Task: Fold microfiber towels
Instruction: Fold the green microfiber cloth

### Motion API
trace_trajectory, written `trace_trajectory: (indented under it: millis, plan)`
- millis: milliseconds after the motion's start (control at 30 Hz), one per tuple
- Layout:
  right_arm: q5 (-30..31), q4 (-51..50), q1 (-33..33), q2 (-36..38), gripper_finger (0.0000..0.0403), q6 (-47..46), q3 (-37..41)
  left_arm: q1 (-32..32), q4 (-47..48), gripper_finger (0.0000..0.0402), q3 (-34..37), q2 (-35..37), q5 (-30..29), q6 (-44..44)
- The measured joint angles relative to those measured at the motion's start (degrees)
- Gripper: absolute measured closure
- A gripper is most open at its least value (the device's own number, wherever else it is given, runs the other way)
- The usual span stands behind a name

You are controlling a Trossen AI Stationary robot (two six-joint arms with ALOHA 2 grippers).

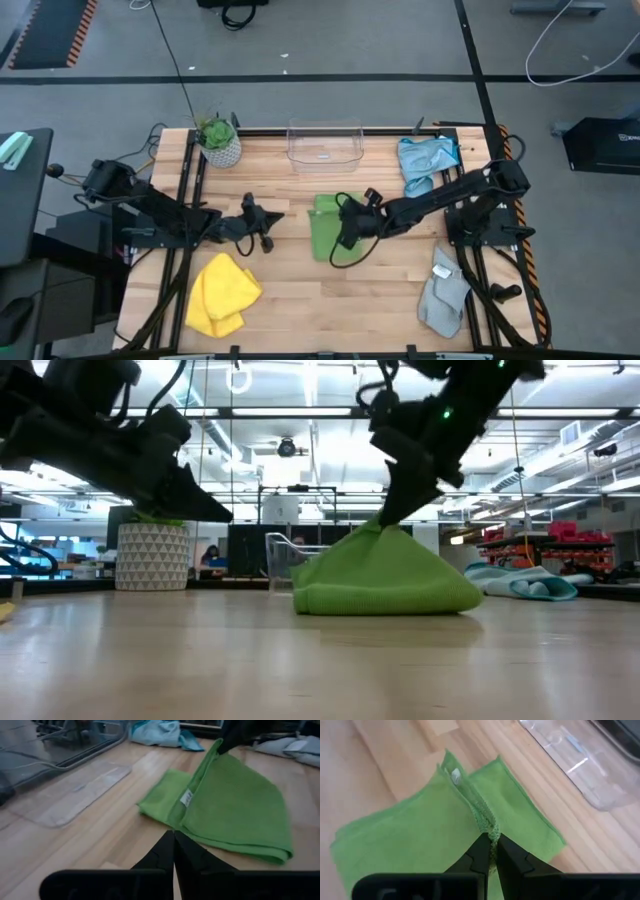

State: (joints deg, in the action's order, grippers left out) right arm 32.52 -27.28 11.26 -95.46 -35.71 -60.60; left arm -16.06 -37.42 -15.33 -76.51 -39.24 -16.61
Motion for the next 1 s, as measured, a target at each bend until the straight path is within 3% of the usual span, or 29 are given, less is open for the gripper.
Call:
trace_trajectory:
  millis: [1000]
  plan:
    - [-0.64,1.84,-8.85,3.36,0.0359,-4.63,6.23,-0.95,3.08,0.0395,0.0,-0.09,0.09,-0.78]
